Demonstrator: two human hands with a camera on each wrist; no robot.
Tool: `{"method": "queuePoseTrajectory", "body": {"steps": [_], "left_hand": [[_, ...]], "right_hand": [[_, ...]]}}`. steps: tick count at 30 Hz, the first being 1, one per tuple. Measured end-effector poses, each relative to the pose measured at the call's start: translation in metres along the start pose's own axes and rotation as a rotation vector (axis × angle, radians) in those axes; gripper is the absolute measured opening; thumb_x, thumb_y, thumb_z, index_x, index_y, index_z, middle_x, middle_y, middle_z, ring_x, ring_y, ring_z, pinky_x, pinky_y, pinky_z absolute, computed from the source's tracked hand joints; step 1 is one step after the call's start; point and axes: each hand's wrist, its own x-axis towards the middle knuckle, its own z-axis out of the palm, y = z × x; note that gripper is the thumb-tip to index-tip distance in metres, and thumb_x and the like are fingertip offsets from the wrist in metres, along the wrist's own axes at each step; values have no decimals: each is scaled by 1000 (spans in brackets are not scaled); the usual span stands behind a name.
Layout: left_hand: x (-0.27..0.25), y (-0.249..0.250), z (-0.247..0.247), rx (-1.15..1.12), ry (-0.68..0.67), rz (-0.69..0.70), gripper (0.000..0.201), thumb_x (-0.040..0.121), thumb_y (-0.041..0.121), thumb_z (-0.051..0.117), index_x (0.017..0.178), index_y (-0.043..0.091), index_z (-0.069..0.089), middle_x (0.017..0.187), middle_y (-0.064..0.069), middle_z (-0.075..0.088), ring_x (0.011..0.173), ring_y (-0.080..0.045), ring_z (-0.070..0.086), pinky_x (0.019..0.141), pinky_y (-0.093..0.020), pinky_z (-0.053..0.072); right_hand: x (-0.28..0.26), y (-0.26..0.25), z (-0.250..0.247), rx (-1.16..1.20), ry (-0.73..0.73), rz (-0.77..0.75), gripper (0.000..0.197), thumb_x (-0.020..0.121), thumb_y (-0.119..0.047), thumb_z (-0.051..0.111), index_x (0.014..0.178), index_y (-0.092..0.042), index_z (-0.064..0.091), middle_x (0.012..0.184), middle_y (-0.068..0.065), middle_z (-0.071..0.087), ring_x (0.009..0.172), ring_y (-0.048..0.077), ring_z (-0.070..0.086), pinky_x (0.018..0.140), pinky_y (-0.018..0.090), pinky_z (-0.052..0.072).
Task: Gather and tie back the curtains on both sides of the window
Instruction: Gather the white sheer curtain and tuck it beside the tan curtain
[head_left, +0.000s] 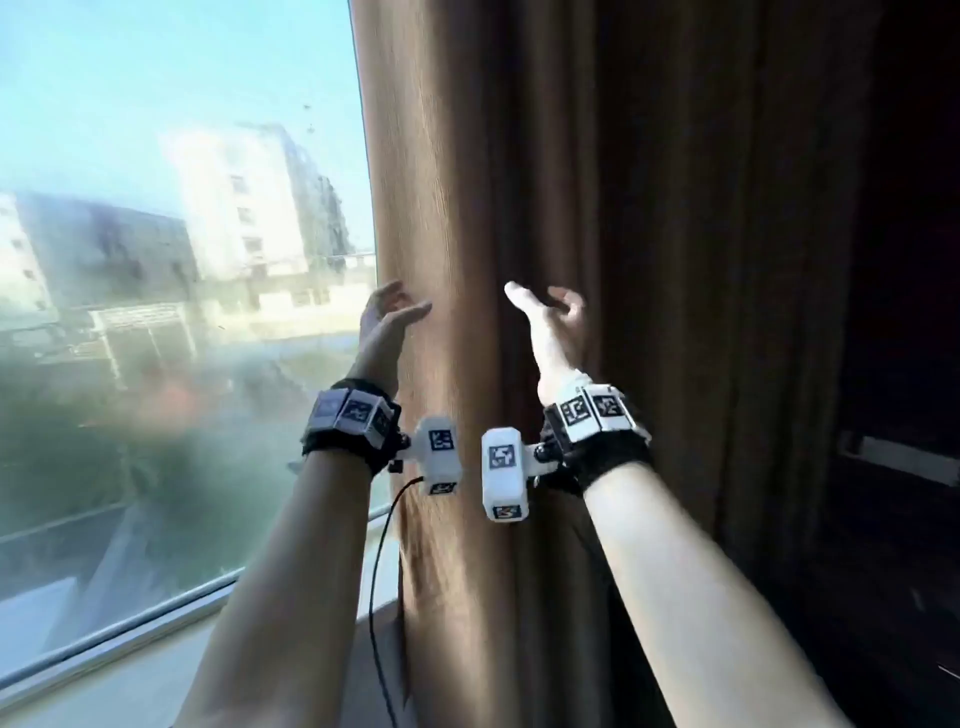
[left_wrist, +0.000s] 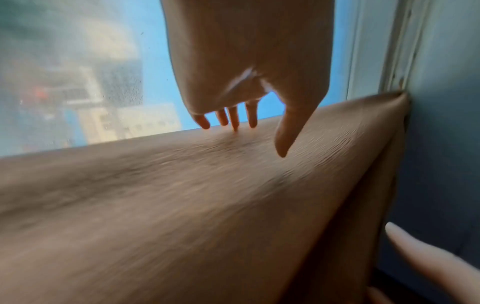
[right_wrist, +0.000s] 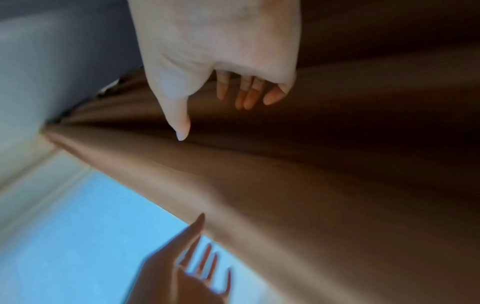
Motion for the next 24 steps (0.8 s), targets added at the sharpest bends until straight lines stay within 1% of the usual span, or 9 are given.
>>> {"method": "queuePoseTrajectory", "body": {"steps": [2,4,5,7,9,13,16,19,24], "left_hand": [[9,-19,-6,147,123,-12,83,77,25,77,146,20,32,149,-4,32,134,-19,35,104,-30,34],[18,-41,-17,209,161,-56,98,71,37,82,148,22,24,152,-5,28,136,-21,34,108,-35,36],[27,-51,-19,190,132,-68,98,69,39,84,146,21,25,148,-6,36,133,-22,40,104,-35,41],[45,-68,-15,161,45,-71,87,67,37,86,136,20,34,131,-5,54,118,-22,56,89,-30,50],[58,-85,-7,171,24,-40,83,65,36,87,131,20,39,121,-2,59,109,-18,60,83,-27,51],[98,-112,32,128,-82,34,84,60,34,90,127,19,41,119,2,59,108,-13,60,83,-23,50],[132,-130,64,130,-111,84,95,50,47,91,125,23,38,124,4,50,113,-13,53,95,-29,46],[158,-149,96,103,-141,99,97,52,46,91,128,20,36,127,2,47,116,-15,49,101,-32,43],[189,-172,163,-81,-327,32,81,59,40,89,126,20,48,119,5,61,108,-10,60,97,-31,50]], "right_hand": [[4,14,0,-328,58,-178,81,65,-50,83,132,-23,45,125,-1,50,113,14,49,96,30,37],[7,35,-3,-614,91,-327,107,56,-64,80,144,-28,31,148,5,33,136,22,31,106,46,30],[14,43,-2,-705,109,-368,117,53,-68,78,148,-30,22,155,8,22,142,25,21,107,54,26],[31,52,-2,-788,127,-409,132,51,-73,76,153,-31,4,161,13,4,147,28,6,108,61,22],[44,59,-2,-769,117,-388,141,51,-74,76,152,-30,-11,161,15,-9,149,29,-1,110,64,17],[77,72,4,-756,150,-394,139,57,-61,80,149,-33,-20,161,15,-12,149,29,-2,112,63,10],[116,75,-5,-768,358,-387,134,60,-52,79,149,-35,-20,161,14,-11,149,31,-4,112,66,9],[155,83,-29,-732,456,-358,134,58,-58,78,147,-41,-21,161,14,-12,149,31,-7,112,67,4],[205,93,-65,-662,564,-287,131,52,-71,73,145,-47,-15,162,13,-2,149,29,0,115,61,8]]}}
